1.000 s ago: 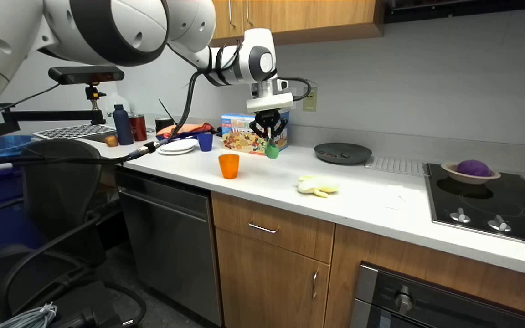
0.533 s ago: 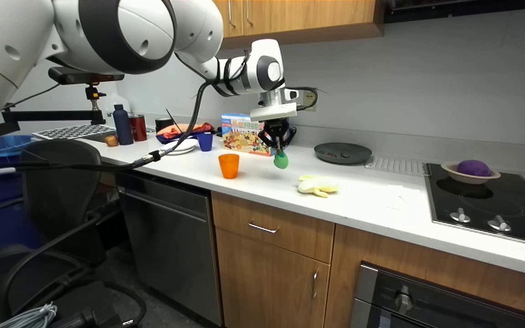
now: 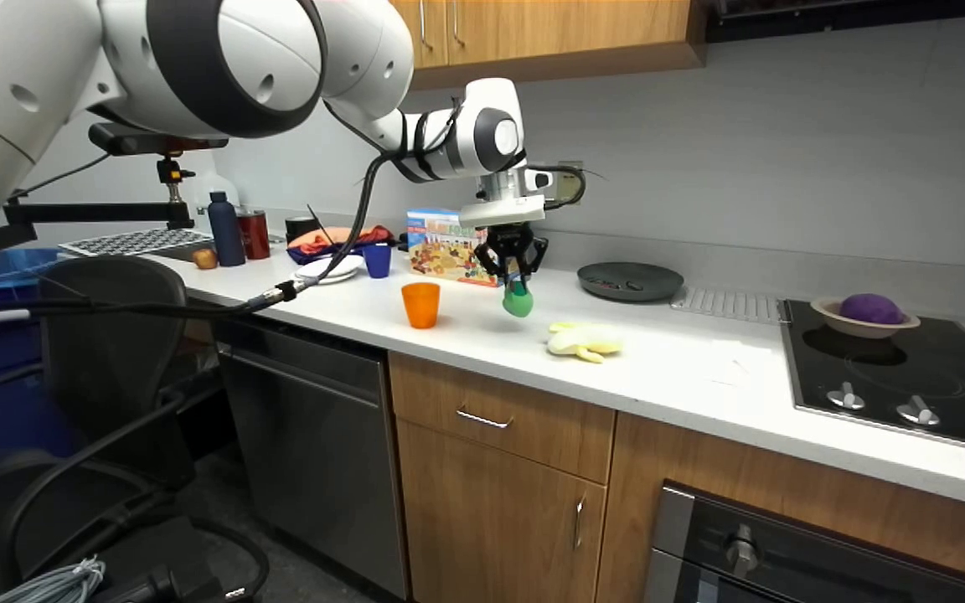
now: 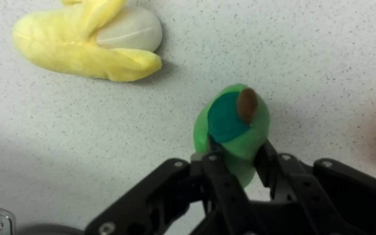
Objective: Remove the pear plushy from the cup and put it on the counter
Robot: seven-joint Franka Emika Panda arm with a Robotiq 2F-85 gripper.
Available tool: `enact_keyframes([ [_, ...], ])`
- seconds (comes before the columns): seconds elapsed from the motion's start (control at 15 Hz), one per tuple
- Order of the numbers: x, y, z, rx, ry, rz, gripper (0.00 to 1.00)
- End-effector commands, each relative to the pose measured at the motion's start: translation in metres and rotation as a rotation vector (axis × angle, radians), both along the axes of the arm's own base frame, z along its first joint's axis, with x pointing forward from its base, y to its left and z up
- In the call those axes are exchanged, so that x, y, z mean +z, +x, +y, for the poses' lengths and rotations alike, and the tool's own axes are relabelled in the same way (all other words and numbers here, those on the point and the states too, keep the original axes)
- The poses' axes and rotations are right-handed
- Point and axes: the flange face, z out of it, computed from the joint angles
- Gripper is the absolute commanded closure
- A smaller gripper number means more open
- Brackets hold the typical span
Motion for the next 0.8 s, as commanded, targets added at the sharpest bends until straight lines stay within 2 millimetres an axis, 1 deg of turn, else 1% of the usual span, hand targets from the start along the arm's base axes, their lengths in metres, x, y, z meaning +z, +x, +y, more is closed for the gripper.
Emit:
enact_keyframes([
  [0.0, 0.003, 0.001, 0.001, -0.006, 0.018, 0.002, 0.37],
  [0.33, 0.016, 0.000, 0.002, 0.008, 0.025, -0.027, 0.01],
  [0.4, 0.020, 0.000, 0.003, 0.012, 0.028, -0.036, 0.00],
  [0.67, 0.040, 0.000, 0.009, 0.016, 0.042, -0.077, 0.00],
  [0.73, 0.027, 0.001, 0.008, 0.012, 0.023, -0.055, 0.00],
])
